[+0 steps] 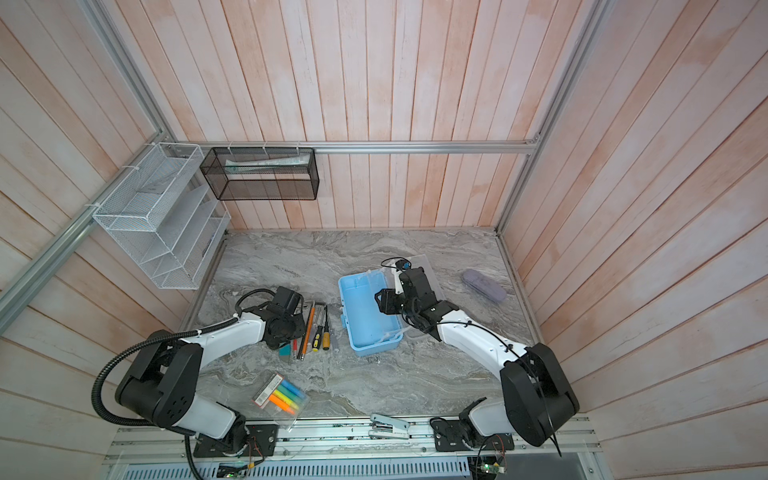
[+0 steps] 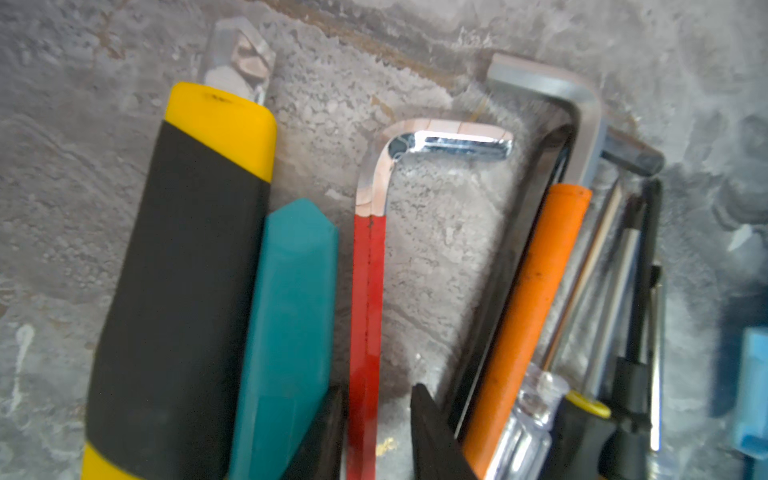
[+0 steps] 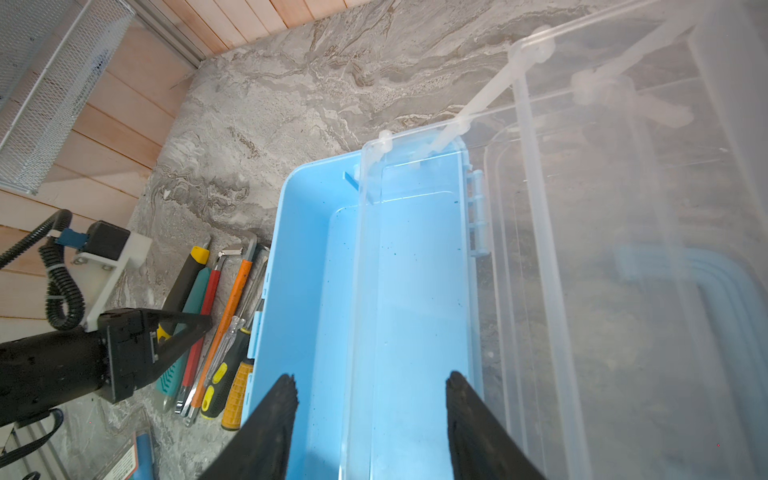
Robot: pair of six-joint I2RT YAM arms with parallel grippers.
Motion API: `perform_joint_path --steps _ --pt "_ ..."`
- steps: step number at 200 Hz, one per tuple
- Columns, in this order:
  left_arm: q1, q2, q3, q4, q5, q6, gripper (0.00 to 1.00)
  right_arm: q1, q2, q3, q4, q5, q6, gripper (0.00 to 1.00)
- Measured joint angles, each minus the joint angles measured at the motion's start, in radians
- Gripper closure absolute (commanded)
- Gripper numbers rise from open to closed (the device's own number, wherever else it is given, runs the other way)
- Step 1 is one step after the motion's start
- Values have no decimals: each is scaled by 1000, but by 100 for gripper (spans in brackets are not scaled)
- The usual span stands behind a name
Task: Pack the tool kit
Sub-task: 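Lower the left gripper onto the red hex key and close on it, then lift the red hex key with the left gripper and carry it over the blue box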
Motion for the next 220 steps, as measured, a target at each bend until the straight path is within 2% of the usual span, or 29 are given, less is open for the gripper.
perform_joint_path --steps 86,169,220 --pt "0 46 44 0 -11 2 75 -27 17 -1 45 -40 2 43" --pt "-5 94 85 0 -69 13 78 -32 55 -24 81 -94 14 43" --pt "-8 108 93 7 -90 21 88 -41 58 -27 100 -108 16 43"
